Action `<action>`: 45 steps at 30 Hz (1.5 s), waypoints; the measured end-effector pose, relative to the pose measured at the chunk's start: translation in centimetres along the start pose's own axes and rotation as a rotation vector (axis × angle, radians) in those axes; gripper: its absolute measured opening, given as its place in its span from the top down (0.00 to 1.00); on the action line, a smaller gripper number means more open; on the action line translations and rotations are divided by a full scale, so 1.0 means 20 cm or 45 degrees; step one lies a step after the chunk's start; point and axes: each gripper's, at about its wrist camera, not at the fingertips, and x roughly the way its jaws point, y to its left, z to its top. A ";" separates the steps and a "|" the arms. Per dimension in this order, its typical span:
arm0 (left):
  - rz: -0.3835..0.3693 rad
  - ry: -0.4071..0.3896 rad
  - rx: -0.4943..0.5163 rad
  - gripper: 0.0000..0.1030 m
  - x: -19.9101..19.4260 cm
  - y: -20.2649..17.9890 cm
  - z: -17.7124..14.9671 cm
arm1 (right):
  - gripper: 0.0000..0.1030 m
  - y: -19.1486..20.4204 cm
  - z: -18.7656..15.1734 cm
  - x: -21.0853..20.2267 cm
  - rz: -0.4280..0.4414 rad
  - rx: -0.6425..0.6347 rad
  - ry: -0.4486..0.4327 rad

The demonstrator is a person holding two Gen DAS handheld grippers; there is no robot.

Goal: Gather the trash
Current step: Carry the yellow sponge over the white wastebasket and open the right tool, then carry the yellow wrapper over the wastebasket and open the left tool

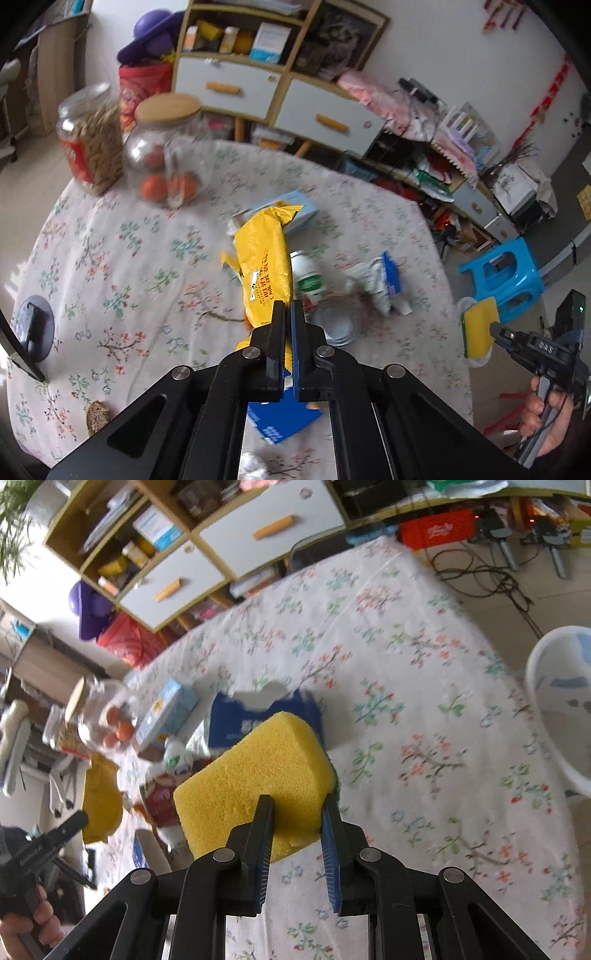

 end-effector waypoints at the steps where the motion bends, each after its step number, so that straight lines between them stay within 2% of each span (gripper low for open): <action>1: -0.003 -0.016 0.019 0.98 -0.02 -0.04 0.01 | 0.79 -0.04 0.02 -0.03 -0.002 0.021 -0.019; 5: -0.032 -0.054 0.087 0.98 -0.05 -0.21 0.02 | 0.79 -0.19 0.08 -0.12 -0.019 0.105 -0.072; 8: -0.062 -0.047 0.152 0.98 -0.04 -0.36 0.01 | 0.79 -0.34 0.12 -0.19 -0.055 0.188 -0.118; 13: -0.137 -0.004 0.268 0.98 0.01 -0.64 0.00 | 0.79 -0.62 0.16 -0.27 -0.150 0.338 -0.179; 20: -0.223 0.083 0.409 0.98 0.17 -1.04 -0.08 | 0.78 -0.94 0.18 -0.30 -0.253 0.503 -0.207; 22: -0.243 0.105 0.439 0.98 0.22 -1.13 -0.10 | 0.75 -1.00 0.18 -0.31 -0.260 0.525 -0.221; 26: -0.297 0.180 0.493 0.98 0.33 -1.33 -0.17 | 0.59 -1.12 0.17 -0.32 -0.257 0.586 -0.221; 29: -0.337 0.226 0.540 0.98 0.40 -1.49 -0.24 | 0.53 -1.16 0.15 -0.38 -0.288 0.596 -0.225; 37: -0.412 0.314 0.648 0.98 0.58 -1.86 -0.38 | 0.44 -1.28 0.04 -0.65 -0.397 0.552 -0.285; 45: -0.439 0.372 0.682 0.98 0.73 -2.07 -0.46 | 0.38 -1.40 -0.05 -0.82 -0.445 0.577 -0.336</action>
